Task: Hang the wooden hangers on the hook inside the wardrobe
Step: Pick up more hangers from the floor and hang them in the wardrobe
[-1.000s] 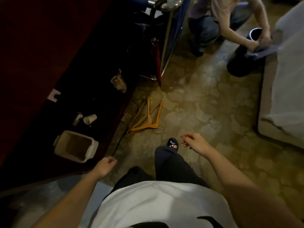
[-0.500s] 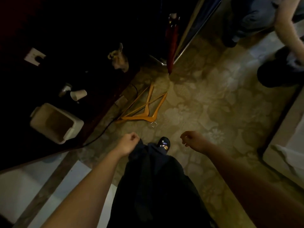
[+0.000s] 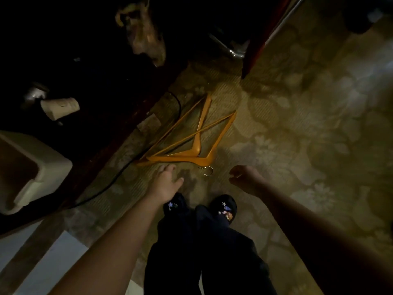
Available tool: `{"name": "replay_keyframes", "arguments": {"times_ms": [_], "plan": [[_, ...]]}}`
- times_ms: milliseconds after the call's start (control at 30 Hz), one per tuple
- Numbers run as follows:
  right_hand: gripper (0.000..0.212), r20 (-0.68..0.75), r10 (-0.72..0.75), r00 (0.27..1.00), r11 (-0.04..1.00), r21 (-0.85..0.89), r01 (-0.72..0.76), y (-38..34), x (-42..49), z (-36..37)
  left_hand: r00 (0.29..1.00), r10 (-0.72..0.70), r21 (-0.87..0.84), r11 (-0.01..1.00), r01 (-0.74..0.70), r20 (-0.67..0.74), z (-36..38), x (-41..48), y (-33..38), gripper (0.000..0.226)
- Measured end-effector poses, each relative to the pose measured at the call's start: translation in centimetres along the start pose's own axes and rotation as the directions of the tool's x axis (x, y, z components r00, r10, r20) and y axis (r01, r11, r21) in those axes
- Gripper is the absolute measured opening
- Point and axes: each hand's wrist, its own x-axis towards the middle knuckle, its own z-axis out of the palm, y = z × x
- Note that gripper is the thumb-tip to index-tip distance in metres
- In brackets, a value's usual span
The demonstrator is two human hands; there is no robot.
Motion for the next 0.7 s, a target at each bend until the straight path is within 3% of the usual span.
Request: {"name": "replay_keyframes", "arguments": {"times_ms": [167,400,567,700], "plan": [[0.043,-0.032,-0.036,0.999,0.994,-0.105,0.032,2.0,9.7,4.1,0.998,0.018,0.16,0.987,-0.008,-0.064,2.9,9.1,-4.5,0.067],[0.065,-0.072,-0.196,0.978,0.922,-0.352,0.159,3.9,20.1,8.0,0.972,0.114,0.343,0.939,-0.038,-0.204,5.2,18.7,-9.0,0.079],[0.071,-0.039,-0.343,0.939,0.785,-0.561,0.263,4.2,24.5,9.4,0.988,0.088,0.307,0.951,-0.046,-0.126,7.1,22.2,-10.5,0.075],[0.063,0.029,-0.401,0.916,0.693,-0.644,0.324,4.8,26.1,10.6,0.993,0.1,0.337,0.939,-0.073,-0.063,8.7,23.7,-11.6,0.076]]}}
